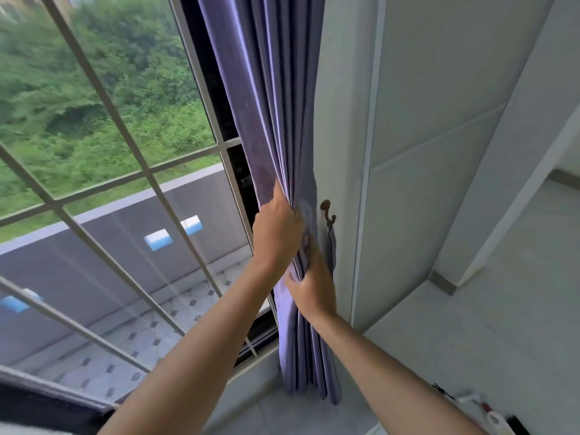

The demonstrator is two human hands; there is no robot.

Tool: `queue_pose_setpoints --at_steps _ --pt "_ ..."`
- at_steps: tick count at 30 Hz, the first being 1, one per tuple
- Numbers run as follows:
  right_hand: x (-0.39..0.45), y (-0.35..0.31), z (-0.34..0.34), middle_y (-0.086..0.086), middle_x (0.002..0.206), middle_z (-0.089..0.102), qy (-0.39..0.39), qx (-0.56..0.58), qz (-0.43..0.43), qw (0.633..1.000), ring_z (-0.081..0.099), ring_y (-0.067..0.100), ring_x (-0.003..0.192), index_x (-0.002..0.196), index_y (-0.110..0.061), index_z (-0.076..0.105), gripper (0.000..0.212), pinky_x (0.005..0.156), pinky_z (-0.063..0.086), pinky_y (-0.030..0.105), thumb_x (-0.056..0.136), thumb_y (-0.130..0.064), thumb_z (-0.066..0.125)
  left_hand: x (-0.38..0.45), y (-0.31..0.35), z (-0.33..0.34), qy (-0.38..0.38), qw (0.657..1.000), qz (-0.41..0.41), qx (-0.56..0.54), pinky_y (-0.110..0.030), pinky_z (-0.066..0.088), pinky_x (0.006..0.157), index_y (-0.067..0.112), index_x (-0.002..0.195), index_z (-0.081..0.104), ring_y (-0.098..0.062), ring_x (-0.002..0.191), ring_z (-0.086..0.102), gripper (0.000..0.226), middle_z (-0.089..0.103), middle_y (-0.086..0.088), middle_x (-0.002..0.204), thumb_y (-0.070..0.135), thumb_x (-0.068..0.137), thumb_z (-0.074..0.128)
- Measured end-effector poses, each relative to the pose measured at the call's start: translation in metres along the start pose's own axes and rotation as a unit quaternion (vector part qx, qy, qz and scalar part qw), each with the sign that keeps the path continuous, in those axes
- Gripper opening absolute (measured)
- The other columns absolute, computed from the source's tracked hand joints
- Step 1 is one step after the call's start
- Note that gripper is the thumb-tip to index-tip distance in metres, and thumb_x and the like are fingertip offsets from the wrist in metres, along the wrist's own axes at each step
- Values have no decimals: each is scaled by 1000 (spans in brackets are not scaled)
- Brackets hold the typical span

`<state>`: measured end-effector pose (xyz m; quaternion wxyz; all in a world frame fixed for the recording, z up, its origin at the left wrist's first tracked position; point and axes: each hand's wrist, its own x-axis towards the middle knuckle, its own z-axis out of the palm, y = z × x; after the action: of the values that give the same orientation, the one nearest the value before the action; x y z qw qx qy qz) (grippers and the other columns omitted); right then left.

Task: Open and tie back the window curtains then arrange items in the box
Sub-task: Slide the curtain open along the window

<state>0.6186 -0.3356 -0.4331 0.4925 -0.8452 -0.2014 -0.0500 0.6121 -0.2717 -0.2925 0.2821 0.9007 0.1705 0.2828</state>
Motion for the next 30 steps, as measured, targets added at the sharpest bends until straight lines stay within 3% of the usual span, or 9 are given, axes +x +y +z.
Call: queue_pose_setpoints --at_steps 3,5,8,10,13,17,22,26,30 --pt "40 -11 11 -5 143 44 -10 -32 -48 998 40 -3 126 149 -22 24 76 107 30 12 90 -69 24 1 1 3 6 1000 12 5 -31 44 54 4 124 45 -27 60 53 34 54 -3 74 9 91 43" --pt "53 -13 5 -5 105 62 -8 -92 -46 995 49 -6 89 137 -15 44 60 86 33 0 97 -56 25 5 -2 5 -6 1000 3 -13 -29 44 51 6 117 51 -26 60 55 26 55 -1 70 12 92 44" --pt "55 -14 -13 8 67 62 -5 -6 -4 1000 54 16 56 109 -7 61 23 61 50 22 99 -20 45 9 -15 6 -53 995 16 -80 -22 52 60 12 108 57 -14 68 62 35 61 8 76 43 91 54" --pt "53 -12 -22 9 67 60 0 -10 -16 1000 53 21 55 96 -3 62 16 53 46 23 97 -10 48 3 -32 6 -91 984 43 -149 -23 54 72 18 127 53 -5 81 66 65 69 8 95 68 86 40" --pt "45 -12 -35 15 84 68 -19 -22 -3 1000 64 29 74 111 1 63 22 64 47 20 95 -6 50 -7 -59 15 -63 970 -13 -235 -37 55 90 28 141 42 -10 109 63 60 61 0 130 61 91 32" --pt "30 4 -38 14 87 69 -65 -28 34 997 66 26 78 112 -4 64 23 61 44 18 95 -8 49 -8 -75 27 -45 983 -18 -179 -37 53 94 18 139 44 -4 113 59 49 57 4 131 22 92 60" --pt "14 19 -38 13 95 70 -86 -37 81 992 67 26 88 112 -2 65 23 64 40 16 96 -13 51 -11 -95 41 -166 968 -54 -181 -40 46 104 25 151 17 -10 139 31 100 23 5 156 52 70 71" --pt "3 30 -40 15 104 69 -124 -68 112 984 64 30 98 113 0 64 26 72 43 22 97 -15 48 -12 -105 50 -269 941 -80 -190 -41 37 112 31 151 0 -8 143 20 123 17 8 158 63 58 74" --pt "2 33 -41 15 102 68 -142 -86 120 979 64 29 93 110 0 63 28 69 40 22 99 -17 44 -7 -104 56 -305 930 -72 -193 -27 33 111 33 151 -2 2 138 21 122 20 14 156 48 63 82"
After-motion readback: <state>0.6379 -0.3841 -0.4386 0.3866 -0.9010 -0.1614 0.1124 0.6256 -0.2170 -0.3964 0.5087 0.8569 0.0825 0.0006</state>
